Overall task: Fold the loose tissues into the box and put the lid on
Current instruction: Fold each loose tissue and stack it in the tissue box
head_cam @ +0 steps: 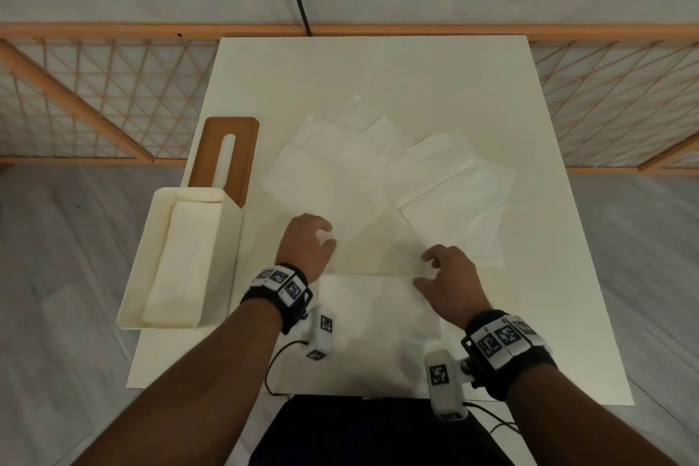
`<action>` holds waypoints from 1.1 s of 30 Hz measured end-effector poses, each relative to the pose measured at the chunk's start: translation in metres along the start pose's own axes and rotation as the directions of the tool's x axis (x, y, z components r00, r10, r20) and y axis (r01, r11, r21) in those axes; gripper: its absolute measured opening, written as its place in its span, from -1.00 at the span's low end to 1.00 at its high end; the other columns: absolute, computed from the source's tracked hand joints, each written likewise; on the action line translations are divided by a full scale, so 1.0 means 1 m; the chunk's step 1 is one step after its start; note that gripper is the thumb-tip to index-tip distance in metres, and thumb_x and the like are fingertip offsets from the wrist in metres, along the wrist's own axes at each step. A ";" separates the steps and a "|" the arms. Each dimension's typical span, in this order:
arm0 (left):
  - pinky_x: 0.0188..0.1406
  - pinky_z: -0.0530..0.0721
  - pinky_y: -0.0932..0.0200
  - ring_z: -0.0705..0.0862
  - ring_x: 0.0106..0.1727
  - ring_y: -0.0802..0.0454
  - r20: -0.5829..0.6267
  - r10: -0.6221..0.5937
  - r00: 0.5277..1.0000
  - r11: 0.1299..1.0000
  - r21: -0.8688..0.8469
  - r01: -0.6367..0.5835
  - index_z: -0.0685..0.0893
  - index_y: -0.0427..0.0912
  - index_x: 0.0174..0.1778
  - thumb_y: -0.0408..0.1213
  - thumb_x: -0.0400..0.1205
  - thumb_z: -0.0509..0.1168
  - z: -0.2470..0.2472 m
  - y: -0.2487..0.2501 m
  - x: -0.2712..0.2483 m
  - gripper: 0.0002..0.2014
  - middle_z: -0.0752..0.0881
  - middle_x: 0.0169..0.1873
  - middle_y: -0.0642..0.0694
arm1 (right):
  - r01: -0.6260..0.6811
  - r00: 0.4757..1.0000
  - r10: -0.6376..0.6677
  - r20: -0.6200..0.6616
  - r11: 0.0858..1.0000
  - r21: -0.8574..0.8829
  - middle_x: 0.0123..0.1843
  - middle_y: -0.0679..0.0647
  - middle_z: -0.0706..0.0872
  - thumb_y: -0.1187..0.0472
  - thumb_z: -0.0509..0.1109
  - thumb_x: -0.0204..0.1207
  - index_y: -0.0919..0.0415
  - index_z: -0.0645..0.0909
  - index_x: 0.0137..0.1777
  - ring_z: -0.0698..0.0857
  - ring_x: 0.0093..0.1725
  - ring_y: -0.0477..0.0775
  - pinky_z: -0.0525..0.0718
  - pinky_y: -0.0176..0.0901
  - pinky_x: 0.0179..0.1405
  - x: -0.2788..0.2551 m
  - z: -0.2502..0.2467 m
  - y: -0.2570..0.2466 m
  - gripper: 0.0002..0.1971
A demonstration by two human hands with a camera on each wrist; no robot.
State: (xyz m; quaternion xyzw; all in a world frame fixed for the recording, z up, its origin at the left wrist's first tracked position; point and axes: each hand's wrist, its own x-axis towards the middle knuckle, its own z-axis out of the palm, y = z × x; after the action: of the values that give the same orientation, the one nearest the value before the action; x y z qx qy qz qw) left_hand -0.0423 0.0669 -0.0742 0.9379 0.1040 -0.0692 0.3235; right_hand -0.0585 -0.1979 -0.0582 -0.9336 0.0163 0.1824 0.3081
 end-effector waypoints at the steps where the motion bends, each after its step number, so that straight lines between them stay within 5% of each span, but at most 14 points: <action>1: 0.33 0.53 0.09 0.61 0.26 -0.10 0.025 0.027 0.999 0.999 0.017 -0.028 0.73 -0.18 0.12 -0.27 0.57 0.46 0.005 0.004 0.009 -0.78 0.71 0.16 -0.12 | 0.010 1.000 -0.010 0.008 1.000 -0.012 0.04 0.02 0.58 0.21 0.58 0.41 0.14 0.65 0.17 0.54 -0.07 -0.05 0.40 -0.31 -0.03 0.000 -0.002 -0.001 -0.66; 7: 0.20 0.46 0.25 0.66 0.22 -0.10 0.074 0.035 0.997 0.989 0.141 -0.046 0.83 -0.25 0.07 -0.24 0.65 0.38 0.023 0.009 0.035 -0.80 0.78 0.09 -0.14 | 0.017 1.000 -0.018 0.024 0.999 0.029 -0.05 -0.06 0.65 0.21 0.56 0.45 0.09 0.67 0.07 0.56 -0.14 -0.13 0.40 -0.47 -0.19 -0.003 -0.016 0.002 -0.78; 16: -0.07 0.49 0.30 0.62 -0.10 0.10 0.034 -0.093 0.995 0.995 0.030 0.092 0.78 -0.22 -0.06 -0.24 0.65 0.41 0.011 0.011 0.035 -0.88 0.76 -0.08 -0.08 | 0.013 1.000 -0.016 0.024 0.996 0.093 -0.15 -0.10 0.69 0.21 0.56 0.46 0.05 0.67 -0.05 0.60 -0.20 -0.22 0.46 -0.59 -0.27 0.002 -0.029 0.001 -0.86; 24: -0.01 0.62 0.24 0.75 -0.03 0.05 0.052 -0.182 0.982 0.968 -0.164 0.189 0.78 -0.08 -0.23 -0.23 0.52 0.56 -0.008 0.014 0.040 -0.91 0.80 -0.16 0.00 | -0.003 0.998 -0.004 0.061 0.992 0.123 -0.19 -0.14 0.71 0.19 0.55 0.46 0.03 0.69 -0.07 0.63 -0.18 -0.24 0.46 -0.59 -0.27 0.004 -0.029 -0.001 -0.89; 29: -0.32 0.40 0.52 0.68 -0.11 0.08 -0.046 -0.134 0.990 0.985 -0.114 0.128 0.68 -0.06 -0.05 -0.34 0.64 0.34 -0.030 0.026 0.047 -0.92 0.73 -0.13 0.03 | -0.005 0.998 -0.004 0.070 0.992 0.124 -0.19 -0.14 0.73 0.18 0.55 0.46 0.03 0.69 -0.08 0.63 -0.18 -0.25 0.47 -0.59 -0.27 0.009 -0.033 -0.007 -0.90; 33: -0.30 0.42 0.62 0.60 -0.20 0.29 -0.124 -0.019 0.992 0.994 -0.110 0.005 0.70 -0.06 0.11 -0.30 0.61 0.43 -0.049 0.039 0.046 -0.82 0.69 -0.14 0.07 | 0.065 0.997 -0.071 0.042 0.991 0.116 -0.05 -0.11 0.72 0.20 0.55 0.46 0.05 0.69 0.01 0.65 -0.13 -0.09 0.45 -0.61 -0.24 0.019 -0.035 -0.026 -0.84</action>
State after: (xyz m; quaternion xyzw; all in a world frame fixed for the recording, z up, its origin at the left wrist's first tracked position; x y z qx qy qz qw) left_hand 0.0147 0.0741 -0.0218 0.9206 0.1333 -0.0063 0.3669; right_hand -0.0258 -0.1959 -0.0243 -0.9099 -0.0121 0.1920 0.3674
